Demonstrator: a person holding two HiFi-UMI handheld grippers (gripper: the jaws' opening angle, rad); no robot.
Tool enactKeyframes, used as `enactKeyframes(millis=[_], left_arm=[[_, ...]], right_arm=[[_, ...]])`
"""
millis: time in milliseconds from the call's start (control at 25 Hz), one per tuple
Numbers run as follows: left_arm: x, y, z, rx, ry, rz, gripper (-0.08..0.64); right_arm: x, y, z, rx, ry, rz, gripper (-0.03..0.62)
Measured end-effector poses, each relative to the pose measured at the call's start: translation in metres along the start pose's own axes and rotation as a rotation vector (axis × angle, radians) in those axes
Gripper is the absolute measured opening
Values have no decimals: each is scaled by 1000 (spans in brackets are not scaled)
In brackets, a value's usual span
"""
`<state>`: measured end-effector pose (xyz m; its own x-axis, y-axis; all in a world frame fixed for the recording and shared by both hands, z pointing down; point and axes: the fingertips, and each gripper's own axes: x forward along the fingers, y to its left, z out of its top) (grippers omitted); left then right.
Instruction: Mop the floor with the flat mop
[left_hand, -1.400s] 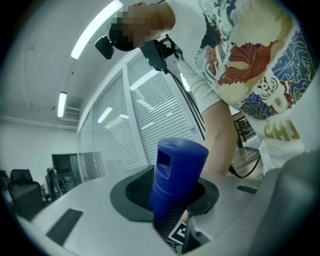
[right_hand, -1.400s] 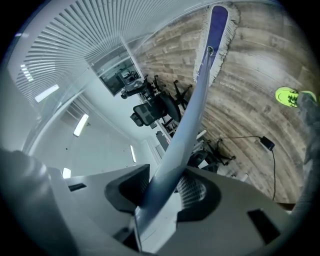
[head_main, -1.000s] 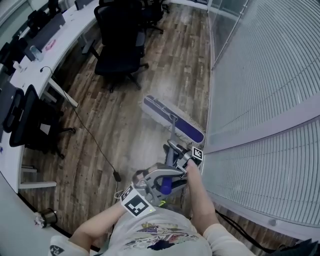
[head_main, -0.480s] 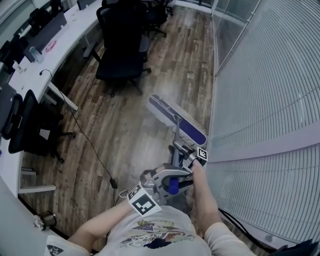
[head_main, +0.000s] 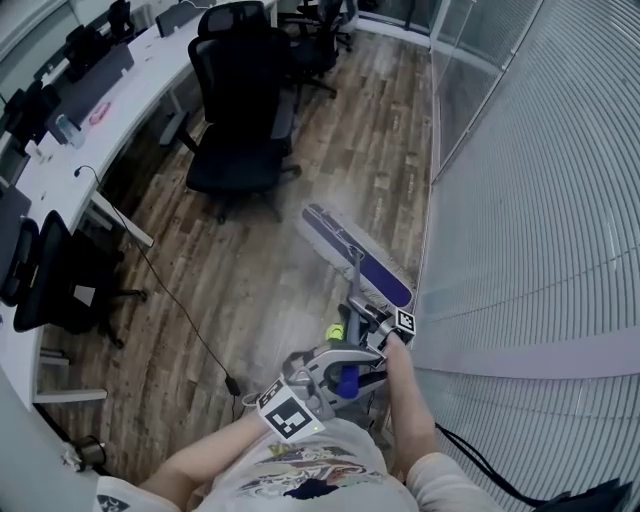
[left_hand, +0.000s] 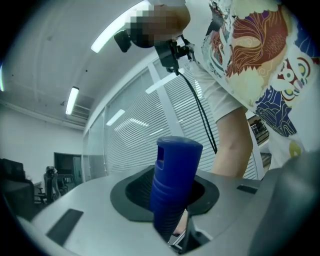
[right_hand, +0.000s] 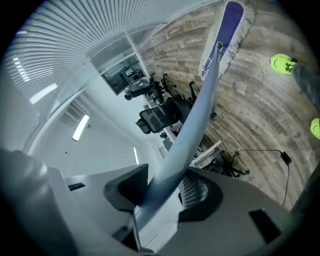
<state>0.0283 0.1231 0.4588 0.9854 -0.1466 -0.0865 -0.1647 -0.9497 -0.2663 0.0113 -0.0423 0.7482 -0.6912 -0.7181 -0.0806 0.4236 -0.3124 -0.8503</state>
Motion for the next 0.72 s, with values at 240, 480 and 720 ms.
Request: enactKeyframes(millis=[240, 480, 720], left_arm=[[68, 70, -30, 22, 34, -33, 100], [134, 133, -54, 30, 41, -24, 100], [173, 192, -63, 25, 28, 24, 100]], right_arm=[[30, 52, 85, 12, -13, 31, 175], [50, 97, 162, 14, 3, 34, 175], [76, 135, 211, 7, 29, 12, 178]])
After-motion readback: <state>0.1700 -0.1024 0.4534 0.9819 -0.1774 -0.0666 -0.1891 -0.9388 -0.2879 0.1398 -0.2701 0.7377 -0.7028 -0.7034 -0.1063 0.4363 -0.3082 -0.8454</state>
